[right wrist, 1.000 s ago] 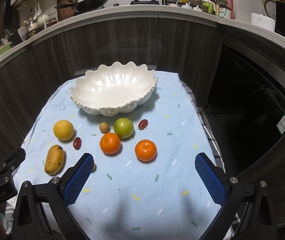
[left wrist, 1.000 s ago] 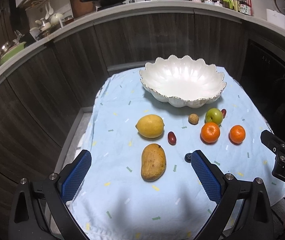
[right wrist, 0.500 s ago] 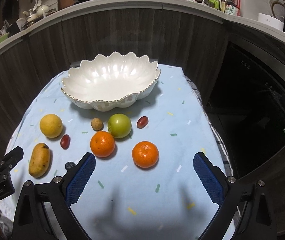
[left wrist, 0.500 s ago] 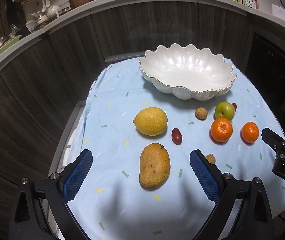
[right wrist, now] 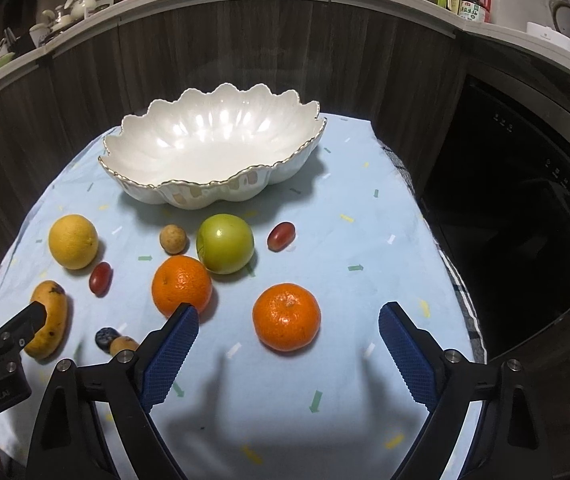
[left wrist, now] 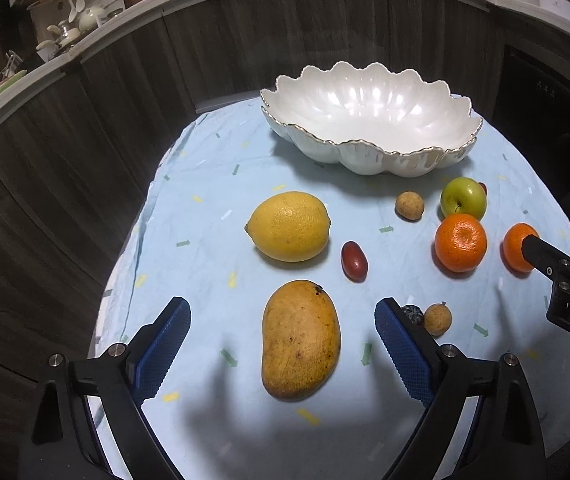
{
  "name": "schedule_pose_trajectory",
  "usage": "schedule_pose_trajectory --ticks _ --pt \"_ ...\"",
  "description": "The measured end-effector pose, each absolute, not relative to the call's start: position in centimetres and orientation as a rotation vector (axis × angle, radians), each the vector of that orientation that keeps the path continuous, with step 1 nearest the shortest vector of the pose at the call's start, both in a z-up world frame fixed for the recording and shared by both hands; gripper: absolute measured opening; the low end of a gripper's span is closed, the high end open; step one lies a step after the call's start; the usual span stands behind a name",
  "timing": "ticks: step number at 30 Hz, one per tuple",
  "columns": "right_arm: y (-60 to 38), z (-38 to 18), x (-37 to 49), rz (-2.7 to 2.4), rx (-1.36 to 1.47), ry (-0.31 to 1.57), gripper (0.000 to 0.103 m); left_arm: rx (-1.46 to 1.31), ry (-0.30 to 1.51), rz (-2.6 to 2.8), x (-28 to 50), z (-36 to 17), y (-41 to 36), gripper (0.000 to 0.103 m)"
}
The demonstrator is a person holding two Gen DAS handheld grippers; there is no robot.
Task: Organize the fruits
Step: 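Lower the left tool onto the mango while the right tool closes on an orange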
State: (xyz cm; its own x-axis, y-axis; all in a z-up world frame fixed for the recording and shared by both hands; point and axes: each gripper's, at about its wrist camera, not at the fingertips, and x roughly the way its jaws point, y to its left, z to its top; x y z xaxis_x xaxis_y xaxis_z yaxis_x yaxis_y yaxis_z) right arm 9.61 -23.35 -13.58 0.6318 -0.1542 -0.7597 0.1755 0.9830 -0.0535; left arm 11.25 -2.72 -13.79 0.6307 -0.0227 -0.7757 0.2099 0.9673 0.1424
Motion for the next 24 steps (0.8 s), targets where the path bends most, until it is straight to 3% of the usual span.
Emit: schedule_pose_trajectory --ticks 24 --pt "-24.1 -17.4 11.6 -0.182 0.029 0.915 0.076 0.242 0.943 -0.152 12.7 -17.7 -3.6 0.081"
